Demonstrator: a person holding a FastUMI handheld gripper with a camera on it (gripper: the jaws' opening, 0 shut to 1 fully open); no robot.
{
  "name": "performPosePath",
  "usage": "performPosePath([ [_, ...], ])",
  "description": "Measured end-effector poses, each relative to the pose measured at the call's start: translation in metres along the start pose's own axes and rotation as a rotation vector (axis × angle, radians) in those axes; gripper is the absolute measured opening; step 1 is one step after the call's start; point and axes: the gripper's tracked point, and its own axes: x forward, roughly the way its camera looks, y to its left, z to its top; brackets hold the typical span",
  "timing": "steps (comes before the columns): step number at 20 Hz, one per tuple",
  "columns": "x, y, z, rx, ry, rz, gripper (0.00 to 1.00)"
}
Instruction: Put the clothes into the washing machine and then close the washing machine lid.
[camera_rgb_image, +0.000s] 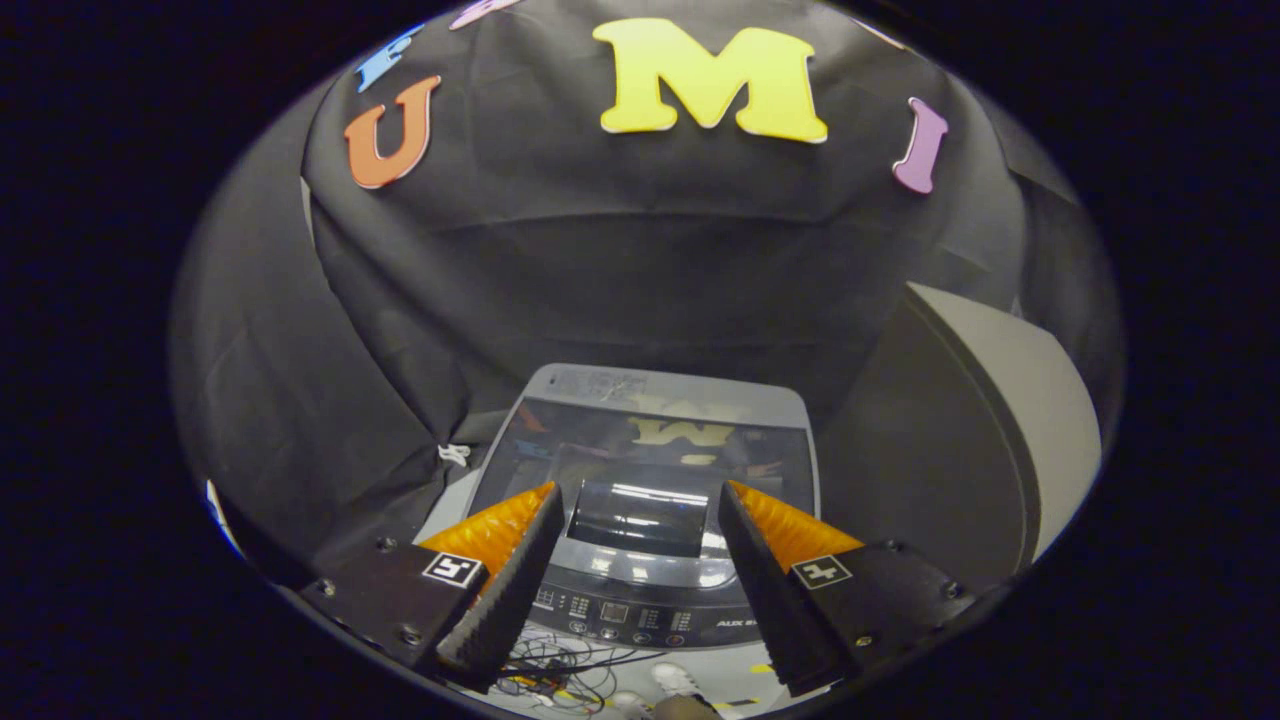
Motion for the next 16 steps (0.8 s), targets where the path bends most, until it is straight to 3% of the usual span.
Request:
performPosePath([
  [8, -0.148, -0.073, 0.05, -0.032, -0.329, -0.004, 0.97],
  [16, -0.28, -0.211, 0.006, 0.076, -0.518, -0.077, 0.97],
])
